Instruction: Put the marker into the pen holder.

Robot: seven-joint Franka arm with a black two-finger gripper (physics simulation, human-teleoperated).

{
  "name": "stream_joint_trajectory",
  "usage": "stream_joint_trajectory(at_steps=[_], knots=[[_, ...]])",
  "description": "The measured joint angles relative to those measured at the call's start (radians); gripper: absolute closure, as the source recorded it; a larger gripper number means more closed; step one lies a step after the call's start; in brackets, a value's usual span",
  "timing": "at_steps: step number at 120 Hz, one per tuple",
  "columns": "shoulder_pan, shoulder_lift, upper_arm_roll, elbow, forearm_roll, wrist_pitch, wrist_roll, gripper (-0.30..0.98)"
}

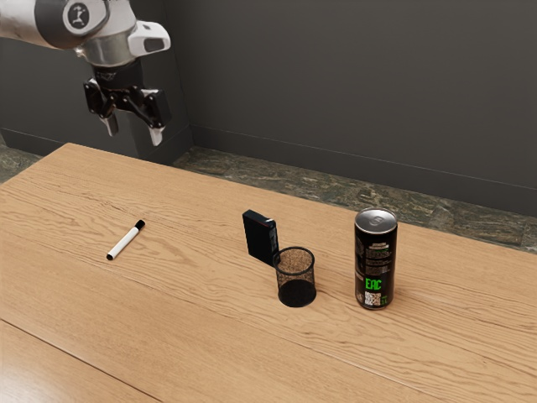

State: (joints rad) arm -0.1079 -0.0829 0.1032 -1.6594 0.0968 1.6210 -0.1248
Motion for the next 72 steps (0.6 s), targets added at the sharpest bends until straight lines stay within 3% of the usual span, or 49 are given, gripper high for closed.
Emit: stream_joint_trajectory(at_steps=[22, 72], knots=[[0.035, 0.01, 0.004, -0.103, 0.0, 0.058, -0.007, 0.0], [0.181, 0.23, 0.01, -0.272, -0.01, 0.32, -0.017, 0.0]])
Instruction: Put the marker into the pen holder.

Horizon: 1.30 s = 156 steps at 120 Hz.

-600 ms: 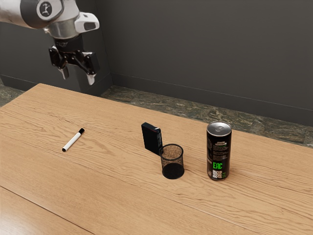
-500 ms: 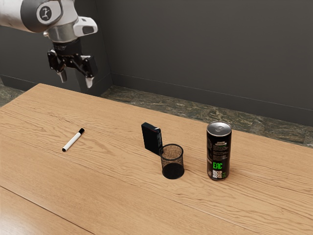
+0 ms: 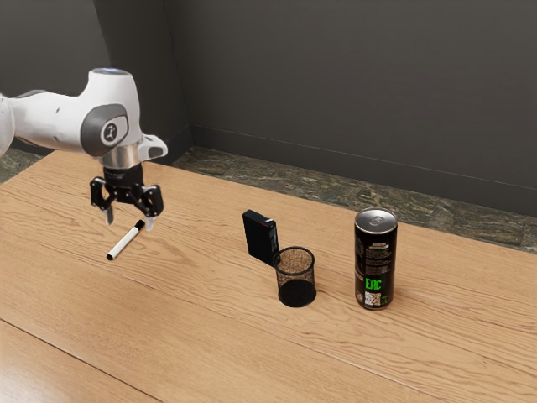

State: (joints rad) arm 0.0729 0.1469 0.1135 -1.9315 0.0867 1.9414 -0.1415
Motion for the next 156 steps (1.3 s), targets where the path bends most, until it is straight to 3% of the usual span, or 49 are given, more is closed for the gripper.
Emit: stream_joint_trajectory(at_steps=[40, 83, 156], knots=[[0.121, 0.264, 0.021, 0.14, -0.069, 0.123, 0.069, 0.0], [0.19, 0.542, 0.023, 0.444, -0.117, 0.149, 0.215, 0.0], [0.196, 0.625, 0.02, 0.528, -0.13, 0.158, 0.403, 0.01]])
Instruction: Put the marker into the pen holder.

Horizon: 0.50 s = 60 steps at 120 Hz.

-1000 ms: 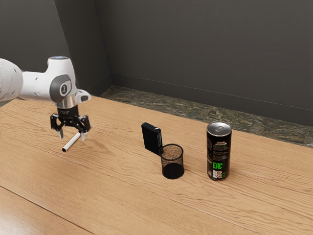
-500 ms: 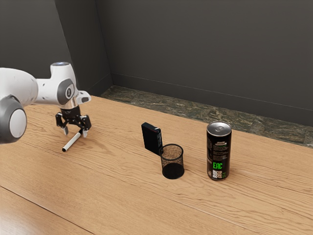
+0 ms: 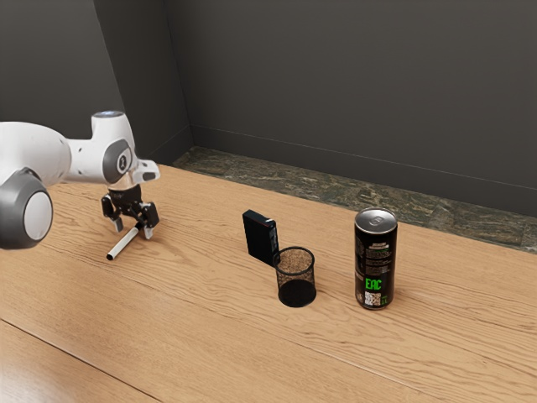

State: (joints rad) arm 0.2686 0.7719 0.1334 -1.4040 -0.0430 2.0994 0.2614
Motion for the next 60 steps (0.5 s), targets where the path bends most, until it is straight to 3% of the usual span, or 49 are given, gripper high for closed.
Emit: stream_joint_trajectory(at_steps=[12, 40, 60], knots=[[0.0, -0.001, 0.001, -0.001, -0.007, 0.0, 0.017, 0.04], [0.0, -0.007, 0.003, -0.001, -0.013, -0.001, 0.046, 0.51], [0.0, -0.006, 0.003, -0.001, -0.011, -0.001, 0.059, 0.68]])
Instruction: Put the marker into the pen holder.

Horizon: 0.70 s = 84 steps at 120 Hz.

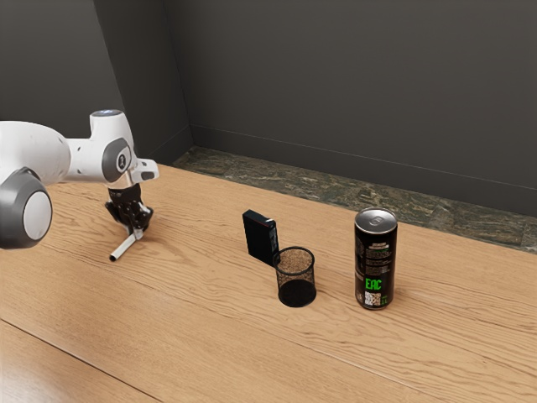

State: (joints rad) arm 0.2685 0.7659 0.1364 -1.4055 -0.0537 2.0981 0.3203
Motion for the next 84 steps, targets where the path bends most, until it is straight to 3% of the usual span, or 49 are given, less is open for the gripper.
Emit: stream_joint_trajectory(at_steps=[36, 84], knots=[[-0.001, -0.076, -0.004, -0.03, 0.037, 0.01, 0.002, 0.79], [-0.005, -0.641, -0.186, -0.547, 0.149, 0.331, -0.011, 0.79]])
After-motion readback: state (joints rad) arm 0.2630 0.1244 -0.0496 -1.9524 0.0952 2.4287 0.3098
